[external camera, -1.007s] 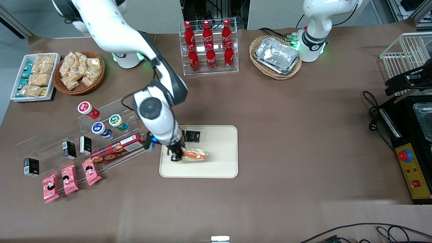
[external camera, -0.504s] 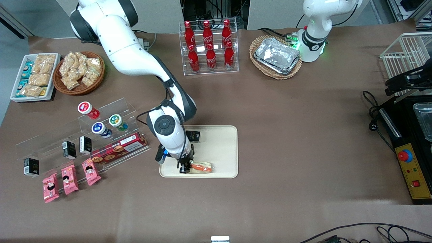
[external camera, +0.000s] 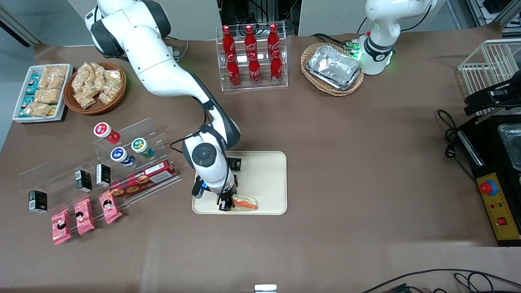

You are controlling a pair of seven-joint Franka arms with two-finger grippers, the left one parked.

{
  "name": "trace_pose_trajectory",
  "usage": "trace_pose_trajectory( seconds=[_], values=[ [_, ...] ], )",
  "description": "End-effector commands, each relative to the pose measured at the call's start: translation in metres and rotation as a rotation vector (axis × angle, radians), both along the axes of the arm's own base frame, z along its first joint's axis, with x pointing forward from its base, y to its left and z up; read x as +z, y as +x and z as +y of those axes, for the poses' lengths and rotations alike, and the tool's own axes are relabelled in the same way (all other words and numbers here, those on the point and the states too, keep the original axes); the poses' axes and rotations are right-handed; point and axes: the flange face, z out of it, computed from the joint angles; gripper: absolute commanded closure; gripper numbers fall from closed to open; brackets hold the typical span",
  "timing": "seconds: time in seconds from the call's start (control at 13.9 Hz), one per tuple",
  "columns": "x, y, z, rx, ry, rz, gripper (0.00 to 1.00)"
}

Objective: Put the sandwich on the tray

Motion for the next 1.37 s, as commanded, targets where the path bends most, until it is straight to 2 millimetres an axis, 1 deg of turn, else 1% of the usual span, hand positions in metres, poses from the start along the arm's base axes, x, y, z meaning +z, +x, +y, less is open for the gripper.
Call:
trace_pose_trajectory(
  seconds=[0.0, 0.07, 0.14, 0.22, 0.29, 0.43, 0.58, 0.72, 0.79, 0.94, 1.15, 1.29],
  values=[
    [0.000, 0.012, -0.002, -0.019, -0.010, -0.030, 0.00],
    [0.008, 0.014, -0.004, -0.019, -0.011, -0.036, 0.00],
    [0.027, 0.017, -0.005, -0.023, 0.004, -0.053, 0.00],
    [0.049, 0.020, -0.011, -0.029, 0.015, -0.066, 0.00],
    [0.070, 0.023, -0.022, -0.037, 0.013, -0.054, 0.00],
    [0.117, 0.017, -0.031, 0.005, 0.000, -0.005, 0.00],
    [0.154, 0.008, -0.056, 0.078, -0.026, 0.066, 0.00],
    [0.190, -0.003, -0.087, 0.240, -0.064, 0.133, 0.00],
    [0.207, -0.004, -0.109, 0.332, -0.081, 0.166, 0.00],
    [0.235, -0.010, -0.146, 0.578, -0.105, 0.207, 0.00],
    [0.270, -0.007, -0.213, 0.818, -0.122, 0.196, 0.00],
    [0.285, -0.005, -0.264, 1.018, -0.127, 0.184, 0.00]
  ],
)
